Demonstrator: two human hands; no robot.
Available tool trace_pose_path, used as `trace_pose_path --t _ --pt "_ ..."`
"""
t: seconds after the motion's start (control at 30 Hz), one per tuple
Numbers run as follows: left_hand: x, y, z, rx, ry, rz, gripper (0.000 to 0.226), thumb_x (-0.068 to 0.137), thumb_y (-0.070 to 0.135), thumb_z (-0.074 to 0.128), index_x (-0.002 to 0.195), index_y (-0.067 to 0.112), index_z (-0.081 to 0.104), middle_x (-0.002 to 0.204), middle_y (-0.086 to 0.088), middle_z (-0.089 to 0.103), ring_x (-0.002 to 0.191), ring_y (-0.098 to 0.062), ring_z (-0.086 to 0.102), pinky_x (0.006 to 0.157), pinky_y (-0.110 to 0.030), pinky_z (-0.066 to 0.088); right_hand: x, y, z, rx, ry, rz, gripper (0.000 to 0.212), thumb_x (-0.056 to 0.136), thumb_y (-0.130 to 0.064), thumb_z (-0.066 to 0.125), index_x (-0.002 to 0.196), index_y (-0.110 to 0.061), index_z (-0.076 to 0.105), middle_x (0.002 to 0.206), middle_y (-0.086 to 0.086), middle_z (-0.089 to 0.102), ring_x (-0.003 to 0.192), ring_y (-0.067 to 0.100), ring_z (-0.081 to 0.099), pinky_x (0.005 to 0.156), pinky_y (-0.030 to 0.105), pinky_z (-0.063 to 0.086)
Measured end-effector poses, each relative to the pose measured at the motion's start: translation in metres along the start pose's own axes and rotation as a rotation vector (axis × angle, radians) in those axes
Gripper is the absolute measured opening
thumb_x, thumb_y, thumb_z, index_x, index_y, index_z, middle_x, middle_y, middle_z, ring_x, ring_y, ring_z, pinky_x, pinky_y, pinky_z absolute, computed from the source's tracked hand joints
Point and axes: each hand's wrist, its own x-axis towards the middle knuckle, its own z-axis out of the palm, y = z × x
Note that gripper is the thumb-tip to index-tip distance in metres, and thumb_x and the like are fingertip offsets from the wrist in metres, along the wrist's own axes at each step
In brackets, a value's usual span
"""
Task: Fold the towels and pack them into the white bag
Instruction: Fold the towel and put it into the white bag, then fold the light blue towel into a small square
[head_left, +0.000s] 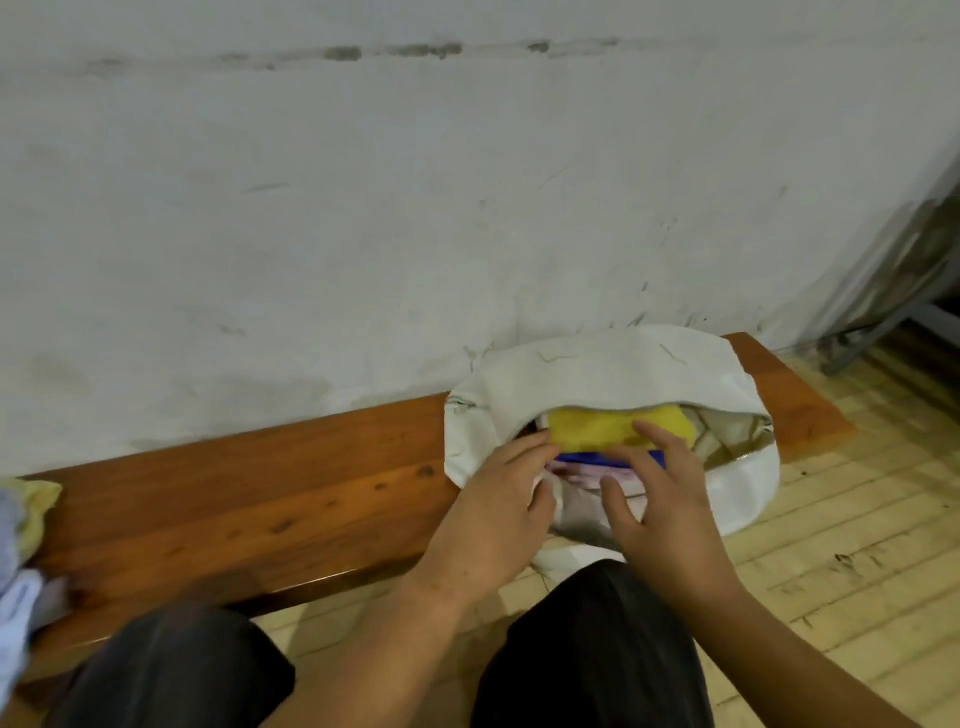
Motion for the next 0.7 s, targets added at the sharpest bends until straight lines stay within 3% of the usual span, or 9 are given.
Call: trace_pose_path --t 0.2,0.3,0.43,0.5,0.6,0.7 --pt "-0.059 -0.048 -0.026 0.046 0.052 -0.039 0.043 0.103 0.027 0.05 0.146 0.033 0.05 0.147 0.023 0.045 0.131 0.014 0.032 0.102 0.005 0.016 -0.029 -0.054 0.046 0.122 -0.038 -0.101 0.018 0.091 -0.017 0.07 0.109 -0.021 0.069 0.124 -0.006 0.048 0.12 0.011 0.048 0.098 0.022 0.042" --pt "-0.095 -0.081 -0.047 0.087 0.069 -0.111 0.041 0.104 0.028 0.05 0.144 0.031 0.053 0.145 0.021 0.047 0.133 0.011 0.033 0.103 0.004 0.015 -0.038 -0.081 0.074 0.116 -0.159 -0.161 0.016 0.092 -0.022 0.07 0.108 -0.024 0.068 0.118 -0.012 0.047 0.113 0.003 0.047 0.093 0.006 0.039" --pt "-0.139 -0.132 -0.083 0.144 0.082 -0.249 0.04 0.104 0.035 0.05 0.144 0.036 0.051 0.146 0.024 0.044 0.132 0.013 0.027 0.1 0.003 0.014 -0.043 -0.117 0.112 0.144 -0.341 -0.317 0.015 0.092 -0.03 0.067 0.107 -0.029 0.067 0.112 -0.015 0.049 0.103 0.002 0.053 0.088 0.013 0.044" --pt "-0.157 -0.159 -0.108 0.178 0.124 -0.356 0.041 0.102 0.037 0.052 0.143 0.036 0.051 0.145 0.023 0.045 0.131 0.011 0.028 0.106 -0.005 0.016 -0.037 -0.137 0.128 0.165 -0.442 -0.326 0.016 0.094 -0.036 0.064 0.11 -0.034 0.065 0.112 -0.018 0.048 0.103 -0.002 0.051 0.087 0.009 0.039" --pt "-0.18 -0.198 -0.154 0.256 0.204 -0.521 0.043 0.098 0.036 0.059 0.141 0.03 0.053 0.144 0.01 0.051 0.134 -0.009 0.042 0.11 -0.023 0.032 -0.026 -0.172 0.154 0.17 -0.606 -0.391 0.022 0.098 -0.045 0.058 0.12 -0.041 0.059 0.115 -0.025 0.047 0.105 -0.011 0.048 0.082 0.01 0.038" --pt "-0.206 -0.24 -0.202 0.495 0.275 -0.693 0.045 0.091 0.037 0.064 0.132 0.02 0.058 0.127 -0.008 0.06 0.116 -0.027 0.055 0.098 -0.039 0.048 -0.027 -0.196 0.179 0.248 -0.685 -0.395 0.024 0.099 -0.042 0.058 0.123 -0.04 0.06 0.115 -0.026 0.052 0.105 -0.014 0.05 0.085 0.01 0.042"
